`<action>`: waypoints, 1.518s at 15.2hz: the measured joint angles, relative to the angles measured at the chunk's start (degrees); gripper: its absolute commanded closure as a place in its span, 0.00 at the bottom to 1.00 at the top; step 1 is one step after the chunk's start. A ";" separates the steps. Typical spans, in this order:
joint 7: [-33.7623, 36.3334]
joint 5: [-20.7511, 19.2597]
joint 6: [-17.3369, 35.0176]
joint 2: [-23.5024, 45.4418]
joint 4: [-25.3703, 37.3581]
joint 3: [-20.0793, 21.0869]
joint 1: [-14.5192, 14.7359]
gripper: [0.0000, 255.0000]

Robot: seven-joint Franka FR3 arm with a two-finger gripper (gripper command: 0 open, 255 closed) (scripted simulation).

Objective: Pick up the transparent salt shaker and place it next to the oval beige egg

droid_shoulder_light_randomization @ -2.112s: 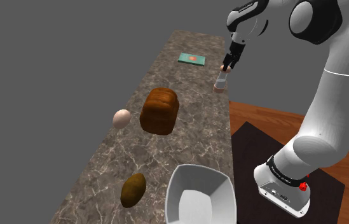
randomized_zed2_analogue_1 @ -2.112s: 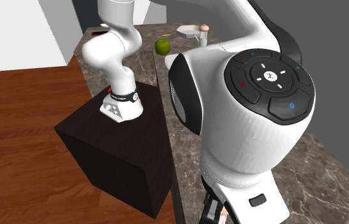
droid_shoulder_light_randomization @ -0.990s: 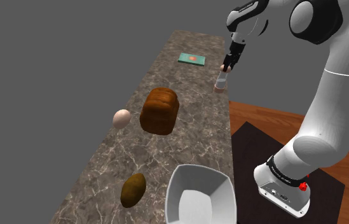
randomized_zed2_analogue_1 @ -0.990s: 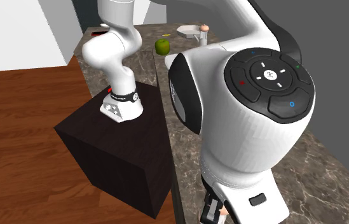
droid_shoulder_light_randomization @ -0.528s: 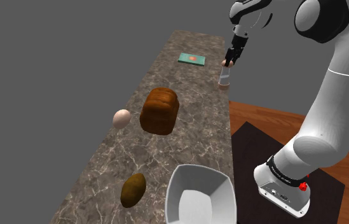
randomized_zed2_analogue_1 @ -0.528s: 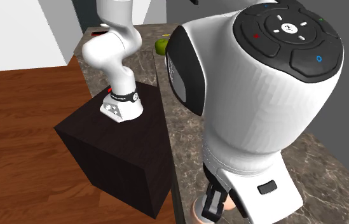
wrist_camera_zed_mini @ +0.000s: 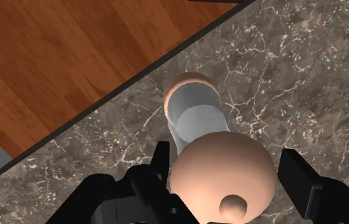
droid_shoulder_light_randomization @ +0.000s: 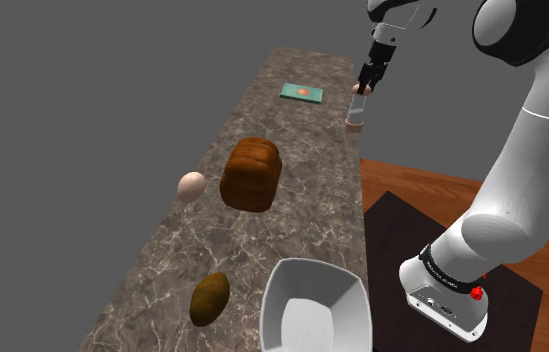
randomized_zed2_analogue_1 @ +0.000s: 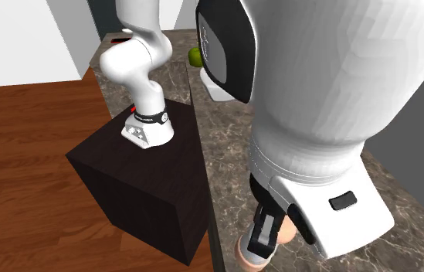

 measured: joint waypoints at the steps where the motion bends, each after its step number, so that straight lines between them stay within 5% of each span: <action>1: 0.18 -0.13 -0.58 -0.18 0.45 -0.04 0.03 1.00; 23: 2.55 -0.93 -17.23 -0.68 16.91 -0.68 -1.26 1.00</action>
